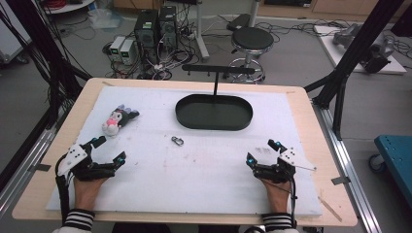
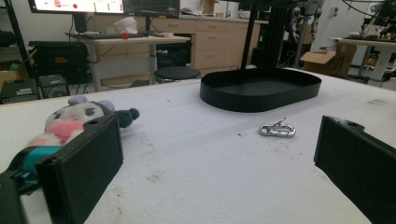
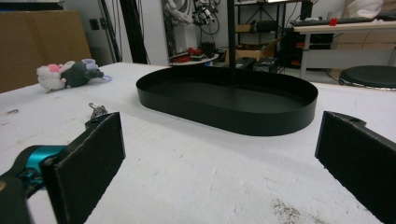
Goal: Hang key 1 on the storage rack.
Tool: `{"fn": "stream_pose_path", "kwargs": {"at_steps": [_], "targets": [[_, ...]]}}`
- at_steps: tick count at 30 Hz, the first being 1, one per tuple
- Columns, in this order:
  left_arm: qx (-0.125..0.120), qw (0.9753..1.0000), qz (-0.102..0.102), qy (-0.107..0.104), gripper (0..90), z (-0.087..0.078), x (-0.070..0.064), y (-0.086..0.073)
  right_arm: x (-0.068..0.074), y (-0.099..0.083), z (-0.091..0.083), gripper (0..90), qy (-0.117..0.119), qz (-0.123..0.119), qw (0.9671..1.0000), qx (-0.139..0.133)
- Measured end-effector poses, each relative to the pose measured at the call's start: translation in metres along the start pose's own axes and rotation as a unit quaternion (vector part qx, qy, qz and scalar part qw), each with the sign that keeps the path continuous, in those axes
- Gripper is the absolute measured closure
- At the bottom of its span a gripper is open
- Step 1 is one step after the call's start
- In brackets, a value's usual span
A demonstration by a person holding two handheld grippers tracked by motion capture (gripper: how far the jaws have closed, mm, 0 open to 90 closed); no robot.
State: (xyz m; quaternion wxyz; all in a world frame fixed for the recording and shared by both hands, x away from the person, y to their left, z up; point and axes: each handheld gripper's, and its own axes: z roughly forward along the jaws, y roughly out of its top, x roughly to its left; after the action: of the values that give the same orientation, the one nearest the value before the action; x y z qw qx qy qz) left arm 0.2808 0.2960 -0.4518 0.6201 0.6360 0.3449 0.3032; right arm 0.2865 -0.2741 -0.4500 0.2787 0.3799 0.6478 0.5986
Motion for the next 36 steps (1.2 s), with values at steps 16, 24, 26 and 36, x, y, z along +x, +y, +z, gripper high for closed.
{"fn": "stream_pose_path", "kwargs": {"at_steps": [16,24,26,36], "targets": [[0.002,1.0,0.0,0.008,1.7,0.0,-0.001,0.0,0.002,0.0,0.001,0.8,0.002,-0.015,0.9999,0.003],[0.016,0.9997,0.004,0.017,1.7,-0.002,0.007,0.018,0.003,0.0,0.001,0.8,0.001,-0.015,0.9999,0.004],[0.026,0.9994,0.01,0.021,1.7,-0.001,0.012,0.028,0.003,0.0,0.001,0.8,0.001,-0.014,0.9999,0.004],[0.095,0.9937,0.026,0.052,1.7,0.002,0.036,0.064,0.003,0.0,0.001,0.8,0.001,-0.017,0.9998,0.005]]}}
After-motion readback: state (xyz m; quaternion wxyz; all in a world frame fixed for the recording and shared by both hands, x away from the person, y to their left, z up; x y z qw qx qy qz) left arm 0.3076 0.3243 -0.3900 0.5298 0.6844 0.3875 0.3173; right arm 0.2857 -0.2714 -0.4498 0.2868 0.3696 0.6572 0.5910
